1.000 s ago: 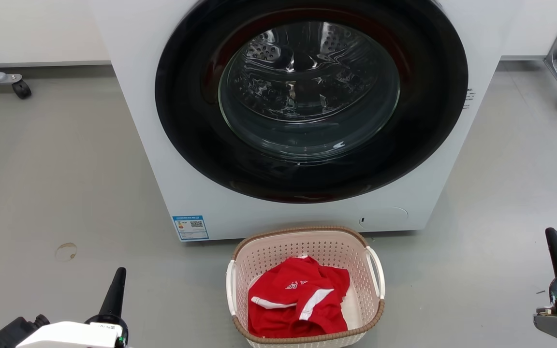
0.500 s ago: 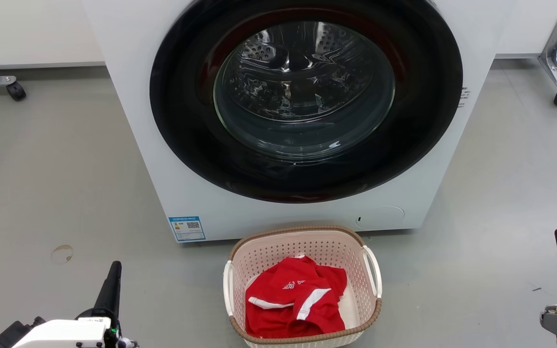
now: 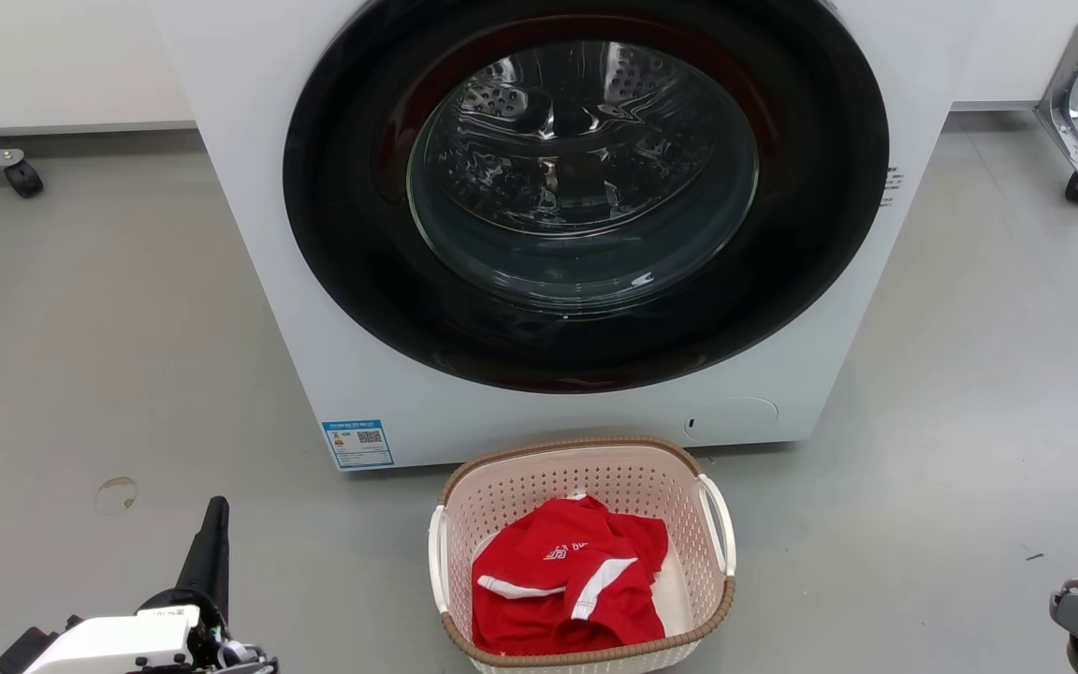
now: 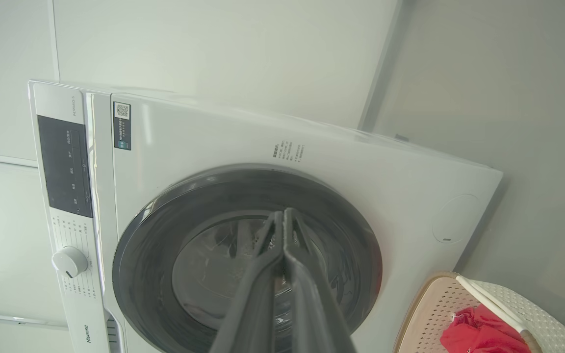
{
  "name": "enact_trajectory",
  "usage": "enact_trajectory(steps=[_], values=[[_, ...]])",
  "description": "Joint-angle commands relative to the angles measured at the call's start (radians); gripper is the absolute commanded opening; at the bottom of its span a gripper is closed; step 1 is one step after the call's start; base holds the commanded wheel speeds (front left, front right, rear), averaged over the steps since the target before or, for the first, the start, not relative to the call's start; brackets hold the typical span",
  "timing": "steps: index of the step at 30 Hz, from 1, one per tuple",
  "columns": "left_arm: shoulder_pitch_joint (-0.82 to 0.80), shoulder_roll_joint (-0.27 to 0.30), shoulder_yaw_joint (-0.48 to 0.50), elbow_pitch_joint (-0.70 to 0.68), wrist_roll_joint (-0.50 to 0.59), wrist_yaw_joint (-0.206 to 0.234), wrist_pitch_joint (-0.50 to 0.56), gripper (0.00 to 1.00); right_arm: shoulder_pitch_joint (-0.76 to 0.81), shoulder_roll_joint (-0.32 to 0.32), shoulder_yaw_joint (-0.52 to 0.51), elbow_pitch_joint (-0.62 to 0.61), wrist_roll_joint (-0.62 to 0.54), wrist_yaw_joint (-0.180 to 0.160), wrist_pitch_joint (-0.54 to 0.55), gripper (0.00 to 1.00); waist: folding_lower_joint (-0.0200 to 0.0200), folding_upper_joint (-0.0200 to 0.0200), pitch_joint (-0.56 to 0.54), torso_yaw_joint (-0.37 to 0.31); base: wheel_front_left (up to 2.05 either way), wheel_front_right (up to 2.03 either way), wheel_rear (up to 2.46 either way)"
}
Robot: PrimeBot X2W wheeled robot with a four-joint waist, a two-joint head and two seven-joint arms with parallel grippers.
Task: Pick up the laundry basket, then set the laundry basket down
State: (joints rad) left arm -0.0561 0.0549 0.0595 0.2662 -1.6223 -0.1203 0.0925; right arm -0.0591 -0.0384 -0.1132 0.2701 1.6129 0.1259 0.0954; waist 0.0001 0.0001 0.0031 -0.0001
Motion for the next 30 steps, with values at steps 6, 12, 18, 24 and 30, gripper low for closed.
enact_trajectory(steps=[6, 12, 18, 24, 30], values=[[-0.050, 0.009, 0.035, -0.022, -0.002, -0.010, 0.005, 0.00, -0.048, -0.022, 0.013, -0.026, 0.007, 0.005, 0.007, 0.00, -0.0001, -0.0001, 0.000, 0.000, 0.00, 0.00, 0.00], [-0.050, 0.008, 0.037, -0.022, -0.001, -0.010, 0.006, 0.00, -0.048, -0.021, 0.011, -0.026, 0.006, 0.005, 0.008, 0.00, -0.0001, -0.0001, 0.000, 0.000, 0.00, 0.00, 0.00], [-0.050, 0.007, 0.038, -0.022, 0.000, -0.010, 0.008, 0.00, -0.048, -0.020, 0.010, -0.026, 0.005, 0.005, 0.009, 0.00, -0.0001, -0.0001, 0.000, 0.000, 0.00, 0.00, 0.00], [-0.051, 0.006, 0.039, -0.022, 0.001, -0.010, 0.009, 0.00, -0.048, -0.019, 0.009, -0.026, 0.004, 0.005, 0.010, 0.00, -0.0001, -0.0001, 0.000, 0.000, 0.00, 0.00, 0.00], [-0.051, 0.005, 0.041, -0.021, 0.003, -0.010, 0.010, 0.00, -0.048, -0.019, 0.008, -0.026, 0.003, 0.005, 0.011, 0.00, -0.0001, -0.0001, 0.000, 0.000, 0.00, 0.00, 0.00]])
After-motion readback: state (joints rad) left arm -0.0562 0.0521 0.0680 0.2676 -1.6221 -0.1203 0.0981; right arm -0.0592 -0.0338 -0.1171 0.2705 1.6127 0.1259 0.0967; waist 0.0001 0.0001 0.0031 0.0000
